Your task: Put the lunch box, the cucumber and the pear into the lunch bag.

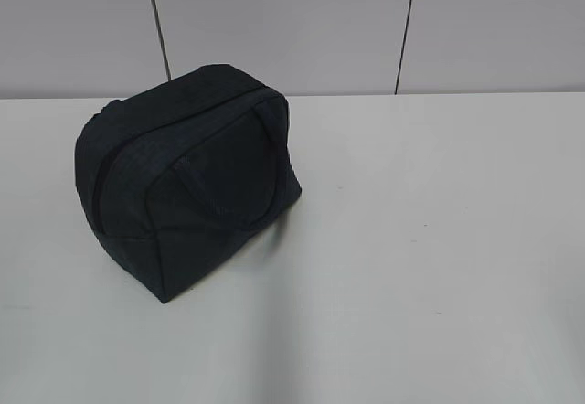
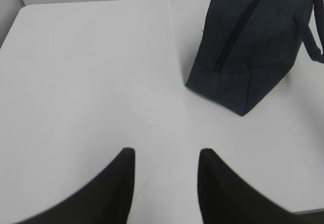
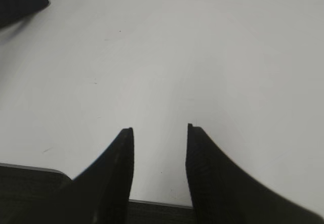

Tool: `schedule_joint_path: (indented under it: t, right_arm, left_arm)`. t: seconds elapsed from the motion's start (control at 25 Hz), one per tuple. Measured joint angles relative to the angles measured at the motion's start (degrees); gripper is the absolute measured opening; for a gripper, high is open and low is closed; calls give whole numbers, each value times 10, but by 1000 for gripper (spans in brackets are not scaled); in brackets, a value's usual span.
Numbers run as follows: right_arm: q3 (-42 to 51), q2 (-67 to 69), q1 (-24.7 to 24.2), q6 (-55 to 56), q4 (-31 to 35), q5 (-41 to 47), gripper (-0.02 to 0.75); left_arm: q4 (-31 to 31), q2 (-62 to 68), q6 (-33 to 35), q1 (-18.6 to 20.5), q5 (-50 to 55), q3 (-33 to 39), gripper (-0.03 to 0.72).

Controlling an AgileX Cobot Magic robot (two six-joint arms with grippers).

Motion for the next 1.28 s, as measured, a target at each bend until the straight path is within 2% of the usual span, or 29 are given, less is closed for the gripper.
schedule_joint_path:
  t: [1.28]
  right_arm:
    - [0, 0, 0, 0, 0, 0, 284]
  left_arm:
    - [0, 0, 0, 0, 0, 0, 239]
